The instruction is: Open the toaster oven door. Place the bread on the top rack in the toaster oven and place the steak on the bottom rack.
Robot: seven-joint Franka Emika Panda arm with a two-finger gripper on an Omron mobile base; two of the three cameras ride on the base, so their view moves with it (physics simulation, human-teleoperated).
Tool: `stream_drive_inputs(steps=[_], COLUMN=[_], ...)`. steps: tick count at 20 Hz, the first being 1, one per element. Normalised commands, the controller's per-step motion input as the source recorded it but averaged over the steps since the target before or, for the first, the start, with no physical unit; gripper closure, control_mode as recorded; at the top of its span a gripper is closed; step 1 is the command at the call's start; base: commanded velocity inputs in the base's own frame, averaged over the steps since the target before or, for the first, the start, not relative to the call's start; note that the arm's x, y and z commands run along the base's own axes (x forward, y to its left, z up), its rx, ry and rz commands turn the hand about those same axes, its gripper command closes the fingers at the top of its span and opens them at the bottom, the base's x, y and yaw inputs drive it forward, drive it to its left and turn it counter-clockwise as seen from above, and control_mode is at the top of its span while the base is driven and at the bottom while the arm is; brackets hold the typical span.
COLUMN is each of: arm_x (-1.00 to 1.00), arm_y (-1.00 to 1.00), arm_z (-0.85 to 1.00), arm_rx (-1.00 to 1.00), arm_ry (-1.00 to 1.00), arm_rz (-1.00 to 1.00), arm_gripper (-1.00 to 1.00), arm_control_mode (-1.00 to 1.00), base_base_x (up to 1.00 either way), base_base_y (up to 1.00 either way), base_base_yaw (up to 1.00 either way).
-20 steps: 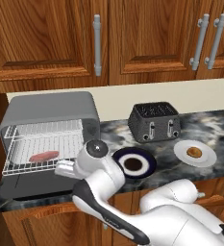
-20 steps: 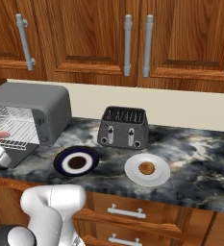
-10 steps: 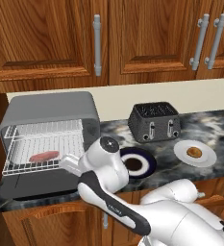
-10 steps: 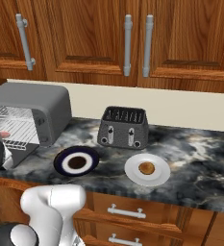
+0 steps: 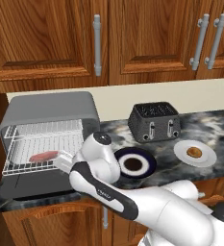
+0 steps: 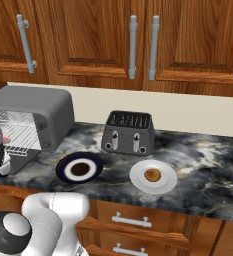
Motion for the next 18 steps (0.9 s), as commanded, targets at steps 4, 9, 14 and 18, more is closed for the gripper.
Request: stream_drive_inputs(steps=[4,9,14,18], arm_x=[0.16,0.44,0.49,0.03], arm_y=[0.31,0.13,0.09,0.33], arm_z=[0.0,-0.01,-0.13,-0.4], arm_rx=[-0.1,-0.17,-0.15,-0.17], arm_ry=[0.01,0.0,0.0,0.0], arm_rz=[0.02,0.06,0.05,0.06], arm_gripper=[-1.0,-1.0,-1.0,-1.0], arm_control_mode=[-1.0,-1.0,-1.0,-1.0], base_base_x=[0.0,0.0,0.0,0.0], base_base_y=[0.0,0.0,0.0,0.0], base_base_yaw=[0.0,0.0,0.0,0.0])
